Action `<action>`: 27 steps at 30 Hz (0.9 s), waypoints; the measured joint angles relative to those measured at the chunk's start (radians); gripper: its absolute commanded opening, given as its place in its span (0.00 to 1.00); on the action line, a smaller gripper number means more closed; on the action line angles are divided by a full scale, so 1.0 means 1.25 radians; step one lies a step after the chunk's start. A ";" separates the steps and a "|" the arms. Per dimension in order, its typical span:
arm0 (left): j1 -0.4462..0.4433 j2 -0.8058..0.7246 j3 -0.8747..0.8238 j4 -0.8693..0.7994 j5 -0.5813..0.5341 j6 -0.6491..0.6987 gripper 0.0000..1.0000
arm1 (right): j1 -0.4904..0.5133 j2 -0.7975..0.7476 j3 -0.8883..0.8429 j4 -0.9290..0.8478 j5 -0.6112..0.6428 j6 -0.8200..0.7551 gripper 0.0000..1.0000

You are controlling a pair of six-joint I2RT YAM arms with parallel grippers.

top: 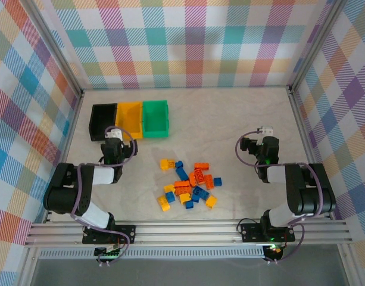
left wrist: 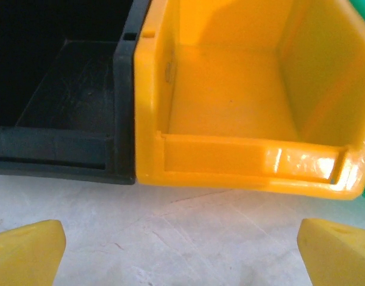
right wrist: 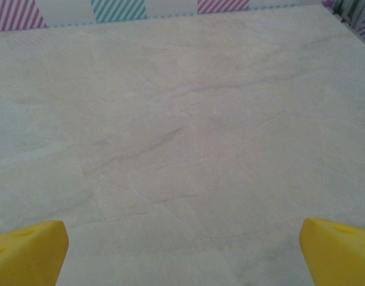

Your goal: Sort the legos into containers by color

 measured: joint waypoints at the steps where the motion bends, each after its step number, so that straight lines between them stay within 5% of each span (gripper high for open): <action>1: 0.000 -0.021 0.018 -0.027 -0.007 -0.002 1.00 | 0.000 -0.021 0.008 -0.034 0.004 0.002 1.00; 9: -0.002 -0.259 0.030 -0.107 -0.064 -0.079 1.00 | 0.070 -0.127 0.124 -0.237 0.092 0.030 1.00; 17: -0.002 -0.299 0.231 -0.466 -0.229 -0.402 1.00 | 0.153 -0.141 0.165 -0.309 0.143 0.201 1.00; 22: -0.002 -0.363 0.233 -0.524 -0.211 -0.516 1.00 | 0.135 -0.084 0.236 -0.340 0.013 0.370 1.00; 27: -0.001 -0.440 0.207 -0.580 -0.189 -0.622 1.00 | 0.203 0.100 0.466 -0.467 -0.103 0.404 0.98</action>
